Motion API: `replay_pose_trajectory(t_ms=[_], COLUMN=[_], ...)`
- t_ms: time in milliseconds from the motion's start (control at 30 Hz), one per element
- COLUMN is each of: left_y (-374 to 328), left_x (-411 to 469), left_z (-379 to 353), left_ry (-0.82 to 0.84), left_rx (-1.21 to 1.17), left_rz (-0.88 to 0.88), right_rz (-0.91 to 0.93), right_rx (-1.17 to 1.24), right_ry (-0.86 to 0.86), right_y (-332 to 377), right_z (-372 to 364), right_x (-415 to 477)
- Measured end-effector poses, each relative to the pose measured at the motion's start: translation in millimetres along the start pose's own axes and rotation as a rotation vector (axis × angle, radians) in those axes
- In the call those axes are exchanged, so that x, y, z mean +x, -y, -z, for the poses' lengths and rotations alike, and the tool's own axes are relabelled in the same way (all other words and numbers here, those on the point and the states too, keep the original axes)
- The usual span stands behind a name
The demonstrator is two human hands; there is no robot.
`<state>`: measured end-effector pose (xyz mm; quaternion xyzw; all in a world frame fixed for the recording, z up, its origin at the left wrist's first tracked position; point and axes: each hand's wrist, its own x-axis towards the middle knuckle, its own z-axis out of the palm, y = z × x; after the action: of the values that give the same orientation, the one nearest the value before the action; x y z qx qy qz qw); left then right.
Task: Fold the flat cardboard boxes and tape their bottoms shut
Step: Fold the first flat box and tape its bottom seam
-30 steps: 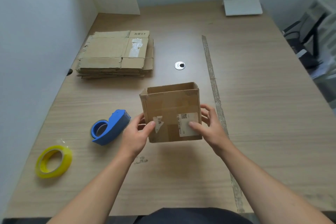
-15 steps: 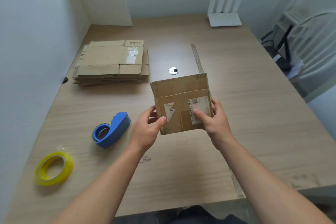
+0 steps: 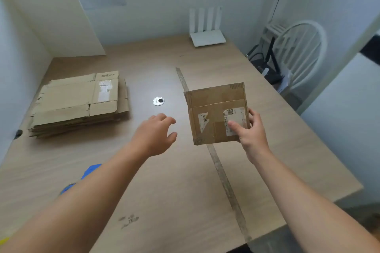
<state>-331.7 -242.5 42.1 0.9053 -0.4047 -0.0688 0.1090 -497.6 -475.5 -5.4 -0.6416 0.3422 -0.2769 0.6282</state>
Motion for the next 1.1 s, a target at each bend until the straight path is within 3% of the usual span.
replay_pose_trajectory(t_ms=[300,600,1100], left_y=[-74,-125,-108], left_x=[178,346,476], left_z=[-14,-51,-108], left_ry=[0.016,0.005,-0.061], left_rx=[0.159,0.119,-0.084], left_rz=[-0.057,-0.022,0.042], right_rz=[0.017,0.035,0.115], right_rx=[0.031,-0.043,0.018], right_ry=[-0.029,0.025,0.147], right_y=[1,-16,-75], right_z=[67,93,75], right_x=[179,369,535])
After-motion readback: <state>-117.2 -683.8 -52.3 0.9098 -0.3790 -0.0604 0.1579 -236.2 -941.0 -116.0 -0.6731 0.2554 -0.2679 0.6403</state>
